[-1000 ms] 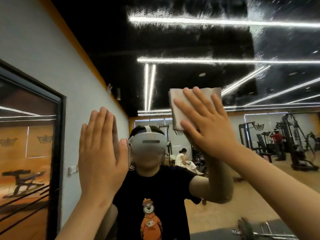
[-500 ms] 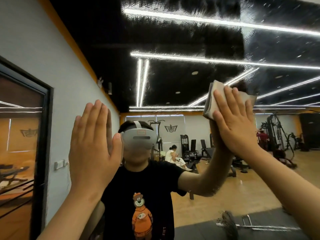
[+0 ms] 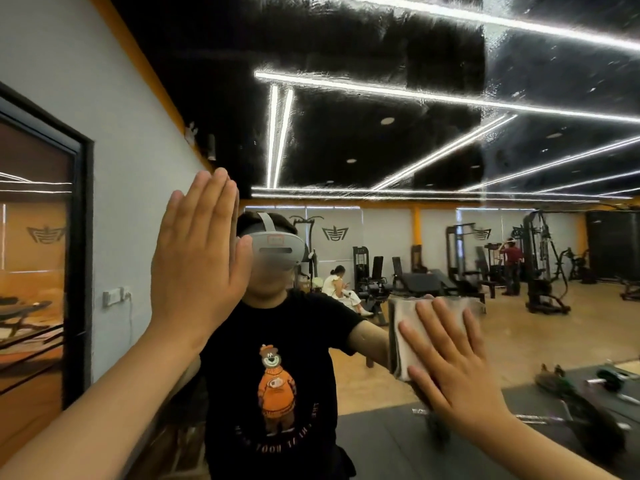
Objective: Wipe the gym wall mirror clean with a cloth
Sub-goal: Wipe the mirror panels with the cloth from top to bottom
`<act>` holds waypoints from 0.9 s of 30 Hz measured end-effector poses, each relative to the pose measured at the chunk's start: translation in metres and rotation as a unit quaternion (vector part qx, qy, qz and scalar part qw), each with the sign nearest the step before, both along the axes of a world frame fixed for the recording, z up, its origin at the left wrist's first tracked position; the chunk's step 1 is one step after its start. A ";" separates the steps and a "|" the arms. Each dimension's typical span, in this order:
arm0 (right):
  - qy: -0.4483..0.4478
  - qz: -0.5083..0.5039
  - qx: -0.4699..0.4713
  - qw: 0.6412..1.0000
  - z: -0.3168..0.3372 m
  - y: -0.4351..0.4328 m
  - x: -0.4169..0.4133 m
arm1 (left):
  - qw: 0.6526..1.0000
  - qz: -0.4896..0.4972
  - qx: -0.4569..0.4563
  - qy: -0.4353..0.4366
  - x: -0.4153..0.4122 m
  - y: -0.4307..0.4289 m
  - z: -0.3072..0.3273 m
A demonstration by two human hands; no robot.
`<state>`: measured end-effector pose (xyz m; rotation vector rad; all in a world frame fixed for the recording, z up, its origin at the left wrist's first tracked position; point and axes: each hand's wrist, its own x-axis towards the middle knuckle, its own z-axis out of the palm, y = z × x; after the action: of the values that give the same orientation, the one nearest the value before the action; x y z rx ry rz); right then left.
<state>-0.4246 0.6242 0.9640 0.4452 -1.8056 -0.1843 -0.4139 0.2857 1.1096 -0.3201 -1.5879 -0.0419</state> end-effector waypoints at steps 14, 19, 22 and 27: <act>0.023 -0.007 -0.133 0.991 0.238 -0.039 -0.011 | 1.000 -0.020 -0.010 0.007 0.001 0.001 0.000; 0.021 0.013 -0.132 0.991 0.200 -0.057 -0.006 | 1.000 -0.016 -0.015 0.001 0.001 0.002 0.000; 0.025 0.021 -0.066 0.997 0.129 -0.067 -0.003 | 1.000 -0.025 -0.018 -0.008 0.001 0.003 0.000; 0.004 0.035 0.010 0.999 0.028 -0.067 0.002 | 1.000 -0.015 -0.019 -0.017 0.003 0.003 0.003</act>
<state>-0.4227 0.5568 0.9921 0.5214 -1.7795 -0.1554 -0.4106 0.2883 1.1130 -0.3748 -1.6199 -0.0411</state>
